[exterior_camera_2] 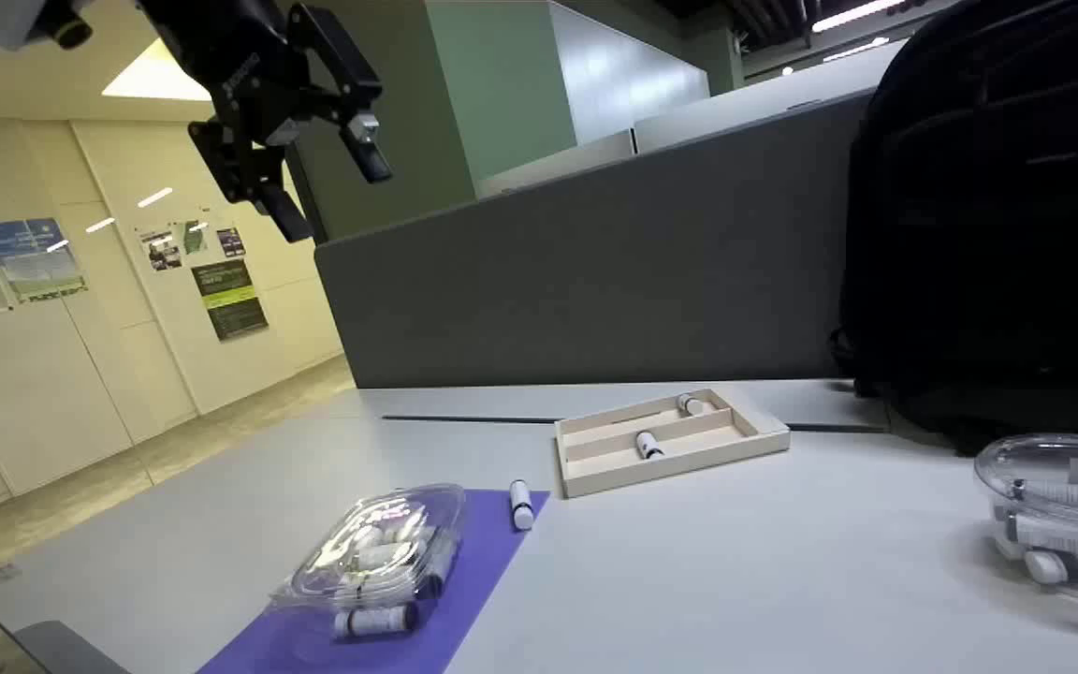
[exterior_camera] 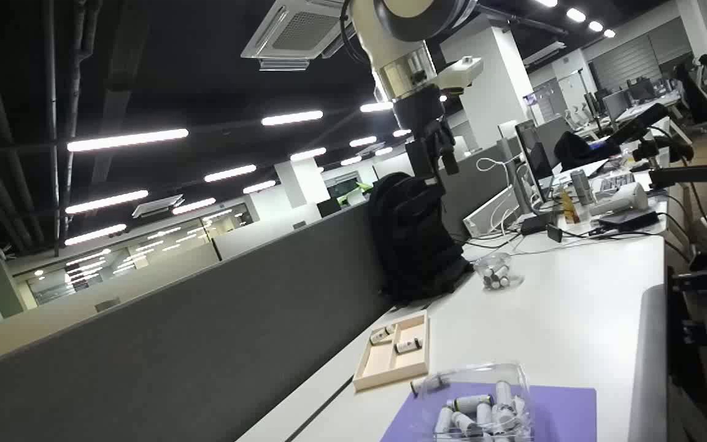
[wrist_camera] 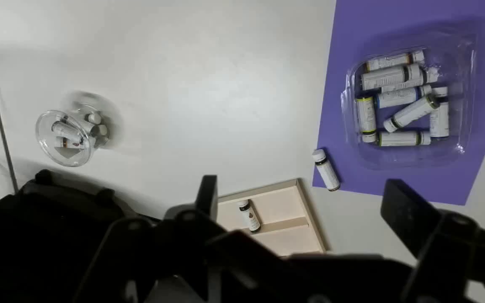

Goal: Take a bottle from the tray and put it on the purple mat

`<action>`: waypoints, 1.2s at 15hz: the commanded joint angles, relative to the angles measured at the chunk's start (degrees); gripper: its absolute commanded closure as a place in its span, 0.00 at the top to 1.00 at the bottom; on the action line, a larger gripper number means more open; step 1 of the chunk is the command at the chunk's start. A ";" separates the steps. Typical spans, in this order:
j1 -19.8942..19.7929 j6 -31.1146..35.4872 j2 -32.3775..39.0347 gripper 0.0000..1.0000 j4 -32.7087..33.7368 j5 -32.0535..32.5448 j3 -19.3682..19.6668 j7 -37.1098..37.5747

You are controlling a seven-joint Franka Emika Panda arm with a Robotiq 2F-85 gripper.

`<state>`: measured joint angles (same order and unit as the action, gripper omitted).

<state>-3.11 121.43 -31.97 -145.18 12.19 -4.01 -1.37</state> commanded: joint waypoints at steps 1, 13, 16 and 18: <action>0.90 -0.27 0.05 1.00 0.15 0.48 0.78 0.40; -0.36 5.00 4.67 1.00 1.58 0.77 0.82 3.39; -0.80 12.78 12.70 1.00 3.94 0.91 1.56 3.08; -0.48 17.35 19.59 1.00 6.60 -0.66 2.47 1.90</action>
<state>-3.89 134.29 -22.86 -144.24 12.24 -2.71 -0.31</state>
